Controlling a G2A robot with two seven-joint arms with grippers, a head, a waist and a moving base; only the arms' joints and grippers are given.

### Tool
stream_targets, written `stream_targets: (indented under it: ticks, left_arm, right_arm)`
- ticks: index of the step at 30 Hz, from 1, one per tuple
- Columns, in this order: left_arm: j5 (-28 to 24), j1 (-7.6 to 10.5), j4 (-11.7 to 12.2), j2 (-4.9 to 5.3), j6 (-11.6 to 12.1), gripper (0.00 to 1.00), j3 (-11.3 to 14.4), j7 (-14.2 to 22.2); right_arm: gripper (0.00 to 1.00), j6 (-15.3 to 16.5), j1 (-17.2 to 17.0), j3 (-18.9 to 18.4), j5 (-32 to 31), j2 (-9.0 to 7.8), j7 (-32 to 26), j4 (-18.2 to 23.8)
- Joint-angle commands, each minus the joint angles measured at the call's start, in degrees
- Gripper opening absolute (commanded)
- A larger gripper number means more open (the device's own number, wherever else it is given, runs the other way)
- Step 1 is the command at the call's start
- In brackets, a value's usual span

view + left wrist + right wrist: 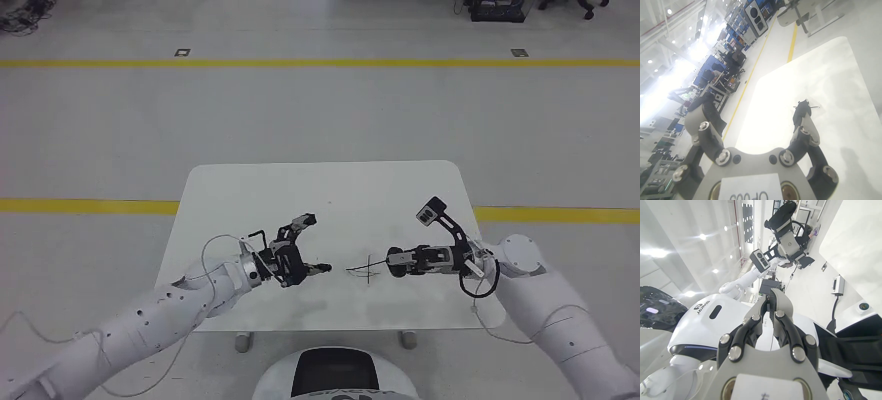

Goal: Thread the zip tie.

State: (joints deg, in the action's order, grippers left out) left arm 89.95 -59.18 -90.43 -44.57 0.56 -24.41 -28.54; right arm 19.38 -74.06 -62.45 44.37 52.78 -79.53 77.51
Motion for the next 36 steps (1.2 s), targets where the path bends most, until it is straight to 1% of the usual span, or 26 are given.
stream_targets:
  ticks: [1,2,3,4,5,6,7,8,10,11,20,21,23,24,25,27,28,30,31,33,36]
  left_arm:
    - [0.0,1.62,1.0,0.10,-2.6,1.00,1.2,5.4]
    - [0.0,2.94,0.5,0.18,-3.6,1.00,3.0,6.5]
    - [0.0,4.24,0.5,0.27,-4.5,1.00,4.8,6.3]
    - [0.0,6.24,0.8,0.42,-6.0,1.00,7.6,4.3]
    - [0.0,8.08,1.9,0.57,-6.8,1.00,10.2,3.7]
    - [0.0,10.08,2.6,0.64,-8.3,1.00,12.9,4.0]
    - [0.0,11.72,3.1,0.62,-9.6,1.00,14.7,4.5]
    - [0.0,12.15,3.2,0.49,-8.6,1.00,14.7,4.2]
    - [0.0,12.60,3.4,0.22,-8.0,1.00,14.7,3.4]
    - [0.0,12.99,3.7,0.03,-6.0,1.00,14.7,2.4]
    - [0.0,12.99,3.7,0.03,-6.0,1.00,14.7,2.4]
    - [0.0,12.80,3.4,-0.06,-5.9,1.00,14.5,1.7]
    - [-0.6,12.46,4.3,-0.18,-4.7,1.00,14.1,-0.4]
    - [0.0,12.68,4.4,-0.27,-4.1,1.00,14.0,-2.1]
    - [0.0,13.03,5.1,-0.35,-3.6,1.00,14.5,-5.3]
    - [0.0,13.61,6.6,-0.49,-3.3,1.00,14.7,-7.9]
    - [0.0,13.83,7.4,-0.59,-2.6,1.00,14.7,-9.0]
    - [0.0,14.18,8.1,-0.83,-2.2,1.00,14.7,-10.2]
    - [0.0,14.29,8.5,-1.00,-1.5,1.00,14.7,-11.2]
    - [0.0,14.76,9.1,-1.26,-1.1,1.00,14.7,-11.2]
    - [0.0,15.25,9.2,-1.70,-0.7,1.00,14.7,-11.3]
  right_arm:
    - [0.00,-1.3,0.1,0.3,-0.1,0.17,2.0,-0.6]
    - [0.00,-2.0,0.4,0.6,0.0,0.30,1.7,-1.0]
    - [0.00,-2.7,0.7,1.0,1.3,0.48,0.8,-1.7]
    - [0.00,-3.6,1.4,1.6,2.7,0.72,-0.1,-2.9]
    - [0.00,-4.2,1.8,2.4,3.2,0.87,-0.1,-3.2]
    - [0.00,-4.5,2.3,3.0,3.7,0.97,-0.1,-3.7]
    - [0.00,-4.8,2.7,3.8,4.2,1.05,-0.1,-4.5]
    - [0.00,-5.6,3.3,5.1,4.7,1.15,-0.1,-4.9]
    - [0.00,-5.7,4.3,7.0,5.3,1.18,-0.1,-6.0]
    - [0.00,-6.2,5.1,8.5,5.3,1.21,-0.1,-7.2]
    - [0.00,-6.2,5.1,8.5,5.3,1.21,-0.1,-7.2]
    - [0.00,-6.2,5.1,8.5,5.3,1.21,-0.1,-7.2]
    - [0.00,-6.3,4.9,8.5,5.2,1.25,0.8,-7.0]
    - [0.00,-6.5,4.7,8.5,5.0,1.32,1.8,-6.6]
    - [0.00,-7.2,4.5,8.6,5.2,1.40,1.8,-6.4]
    - [0.00,-8.0,4.5,8.5,6.3,1.55,0.9,-6.8]
    - [0.00,-8.5,4.6,8.5,7.0,1.67,0.1,-7.4]
    - [0.00,-9.0,4.9,8.7,7.8,1.89,-0.1,-8.2]
    - [0.00,-9.7,5.0,9.1,8.3,2.03,-0.1,-8.4]
    - [0.00,-10.5,5.4,9.8,9.0,2.18,-0.1,-8.9]
    - [0.00,-11.4,6.0,11.0,10.2,2.41,-0.1,-9.8]
